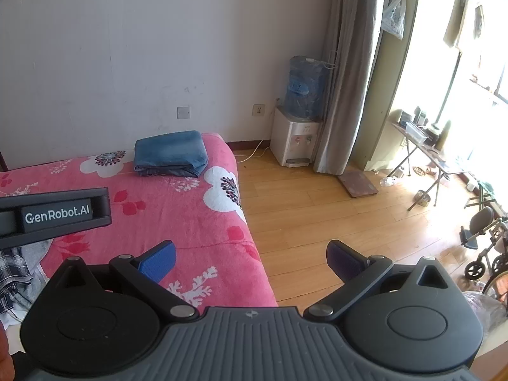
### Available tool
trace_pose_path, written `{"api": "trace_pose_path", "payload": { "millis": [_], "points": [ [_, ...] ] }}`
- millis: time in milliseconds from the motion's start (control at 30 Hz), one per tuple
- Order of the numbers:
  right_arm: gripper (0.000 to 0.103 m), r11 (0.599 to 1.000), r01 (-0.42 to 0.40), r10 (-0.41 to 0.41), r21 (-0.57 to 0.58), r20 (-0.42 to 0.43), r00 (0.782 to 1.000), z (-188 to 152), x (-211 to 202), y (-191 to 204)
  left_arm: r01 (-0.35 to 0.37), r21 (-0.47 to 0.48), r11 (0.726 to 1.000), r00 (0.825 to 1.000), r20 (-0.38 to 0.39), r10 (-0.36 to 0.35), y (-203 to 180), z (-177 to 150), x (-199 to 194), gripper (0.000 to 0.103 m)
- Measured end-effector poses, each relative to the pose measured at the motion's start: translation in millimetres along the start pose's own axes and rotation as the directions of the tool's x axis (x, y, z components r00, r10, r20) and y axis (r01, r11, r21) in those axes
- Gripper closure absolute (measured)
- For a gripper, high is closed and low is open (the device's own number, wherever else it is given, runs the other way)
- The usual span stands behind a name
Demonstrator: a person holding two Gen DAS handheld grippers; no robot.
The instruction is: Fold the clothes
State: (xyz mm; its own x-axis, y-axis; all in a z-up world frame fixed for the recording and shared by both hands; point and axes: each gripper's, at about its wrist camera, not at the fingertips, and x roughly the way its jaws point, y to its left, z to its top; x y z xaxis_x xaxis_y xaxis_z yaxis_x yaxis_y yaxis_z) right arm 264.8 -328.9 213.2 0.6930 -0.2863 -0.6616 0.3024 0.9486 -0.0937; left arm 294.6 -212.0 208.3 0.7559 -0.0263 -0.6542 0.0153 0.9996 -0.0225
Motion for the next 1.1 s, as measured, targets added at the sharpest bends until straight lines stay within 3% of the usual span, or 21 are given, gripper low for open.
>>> {"api": "trace_pose_path", "payload": {
  "millis": [1100],
  "points": [
    [0.0, 1.0, -0.007, 0.007, 0.007, -0.009, 1.0, -0.7, 0.8, 0.1, -0.005, 0.003, 1.0, 1.0, -0.003, 0.005, 0.9, 0.0, 2.3, 0.0]
  ]
}}
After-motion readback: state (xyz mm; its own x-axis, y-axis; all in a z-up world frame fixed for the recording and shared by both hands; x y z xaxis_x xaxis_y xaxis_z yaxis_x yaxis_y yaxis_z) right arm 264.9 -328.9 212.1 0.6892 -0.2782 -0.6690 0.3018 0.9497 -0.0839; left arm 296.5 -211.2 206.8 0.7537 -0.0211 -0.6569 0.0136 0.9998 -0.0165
